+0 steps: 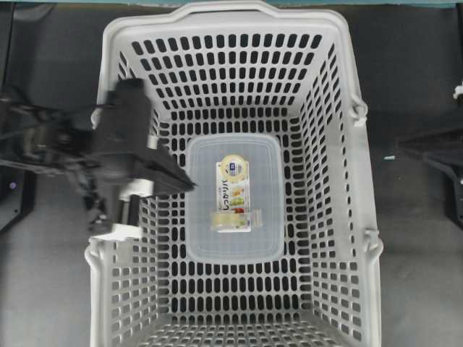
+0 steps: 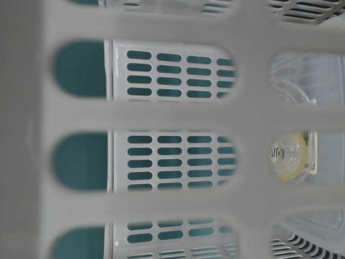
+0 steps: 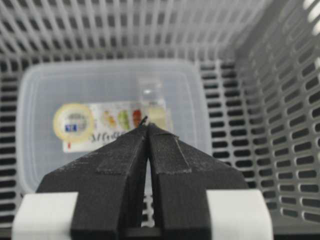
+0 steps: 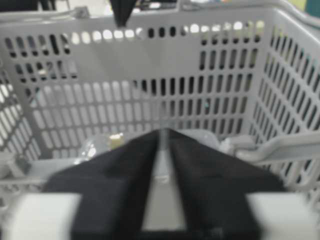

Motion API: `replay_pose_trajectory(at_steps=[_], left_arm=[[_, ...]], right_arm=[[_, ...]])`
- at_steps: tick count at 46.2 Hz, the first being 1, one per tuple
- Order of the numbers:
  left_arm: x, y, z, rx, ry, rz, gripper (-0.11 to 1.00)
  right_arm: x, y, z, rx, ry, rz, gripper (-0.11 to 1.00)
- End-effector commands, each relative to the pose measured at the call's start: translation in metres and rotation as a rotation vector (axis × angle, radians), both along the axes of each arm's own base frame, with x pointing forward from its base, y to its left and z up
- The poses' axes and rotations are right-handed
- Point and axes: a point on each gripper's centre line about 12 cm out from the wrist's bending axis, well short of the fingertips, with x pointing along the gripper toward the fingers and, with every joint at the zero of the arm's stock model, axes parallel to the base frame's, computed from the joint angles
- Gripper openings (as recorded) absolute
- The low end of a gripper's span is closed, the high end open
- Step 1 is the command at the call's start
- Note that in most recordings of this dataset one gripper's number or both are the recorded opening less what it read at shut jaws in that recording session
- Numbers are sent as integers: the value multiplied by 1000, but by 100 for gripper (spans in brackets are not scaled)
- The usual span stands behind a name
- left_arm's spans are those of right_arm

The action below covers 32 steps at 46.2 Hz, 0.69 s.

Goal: Pick up the tape dispenser from the shopping basket with the left arm.
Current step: 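Move the left gripper over the basket toward the clear tape dispenser, then lower the left gripper into the basket and close it on the tape dispenser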

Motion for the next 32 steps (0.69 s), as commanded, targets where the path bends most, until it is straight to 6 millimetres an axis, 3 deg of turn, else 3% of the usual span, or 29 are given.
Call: replay_pose_trajectory(at_steps=[1,10,13,18,21,27,32], left_arm=[[13,-3,9,6,24,-2,0],[30,-6,-5,20,104,-7,0],[34,-7,-9,19,121,-5,0],[41,-8,-17,11,143,6,2],[45,-8,-23,4,169,16,15],[56,-14,-42,-23,260,53,56],[65,-18,-60,-30,320,67,83]], right_arm=[[1,-1,9,4,-23,-8,24],[1,-3,9,4,-23,-16,71],[1,-3,8,6,-22,-19,76],[0,-4,8,4,-23,-20,75],[0,-4,8,4,-22,-20,74],[-1,-4,7,6,-23,-21,74],[-1,-4,8,5,-29,-22,74]])
